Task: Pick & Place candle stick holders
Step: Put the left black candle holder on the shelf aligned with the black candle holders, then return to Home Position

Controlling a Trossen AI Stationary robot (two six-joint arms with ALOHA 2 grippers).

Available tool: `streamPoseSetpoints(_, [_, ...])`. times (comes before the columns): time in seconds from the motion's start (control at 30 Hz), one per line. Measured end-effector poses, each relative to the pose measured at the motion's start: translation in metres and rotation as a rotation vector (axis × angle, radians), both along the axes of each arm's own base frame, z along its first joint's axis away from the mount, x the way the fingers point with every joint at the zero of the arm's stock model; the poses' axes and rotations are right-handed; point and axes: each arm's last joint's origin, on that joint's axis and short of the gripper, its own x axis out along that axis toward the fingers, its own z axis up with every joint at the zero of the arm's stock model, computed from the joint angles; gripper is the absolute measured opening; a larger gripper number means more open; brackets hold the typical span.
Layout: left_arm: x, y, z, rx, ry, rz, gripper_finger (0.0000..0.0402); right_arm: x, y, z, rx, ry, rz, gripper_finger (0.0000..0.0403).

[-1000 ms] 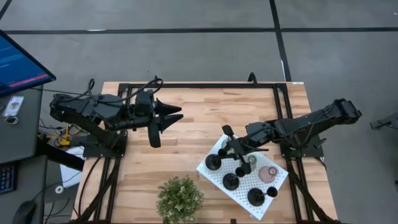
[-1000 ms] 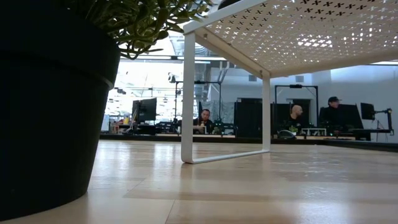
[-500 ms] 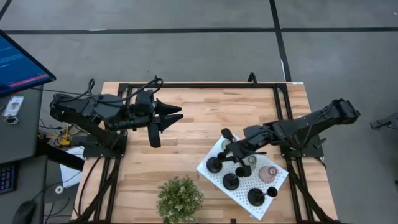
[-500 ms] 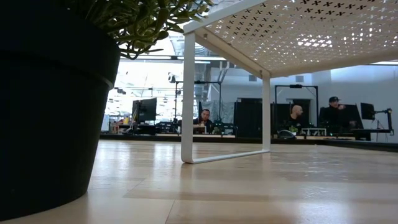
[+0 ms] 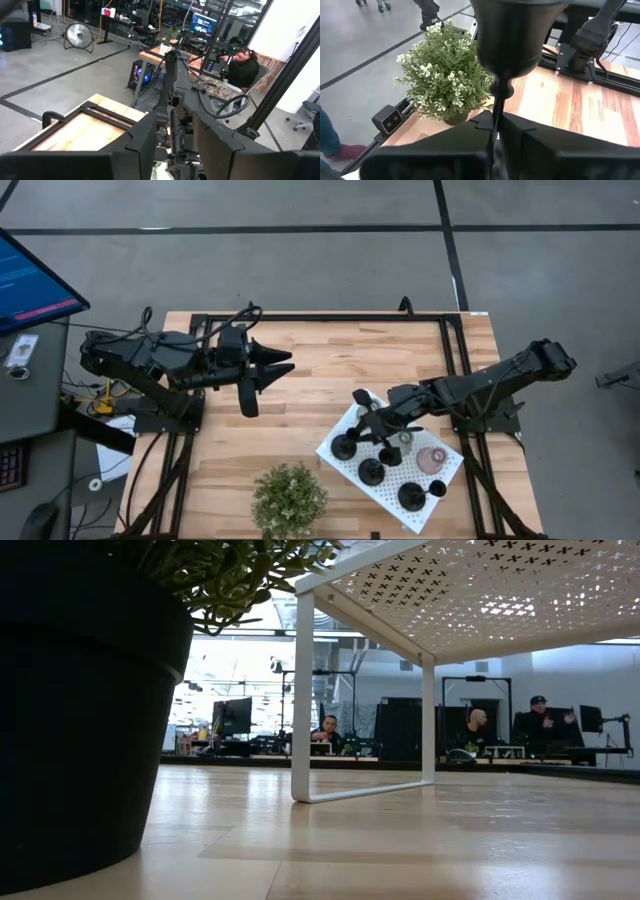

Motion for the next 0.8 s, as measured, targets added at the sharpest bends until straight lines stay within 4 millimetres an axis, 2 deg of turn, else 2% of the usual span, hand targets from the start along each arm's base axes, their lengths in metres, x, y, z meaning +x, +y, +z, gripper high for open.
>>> streamPoseSetpoints(0.47, [0.0, 0.0, 0.0, 0.003, 0.001, 0.0, 0.0127, -0.001, 0.0, -0.003, -0.014, 0.014, -0.002, 0.0084])
streamPoseSetpoints(0.8, [0.0, 0.0, 0.0, 0.003, 0.001, 0.0, 0.0127, -0.016, -0.007, 0.02, -0.004, -0.072, -0.045, 0.0201])
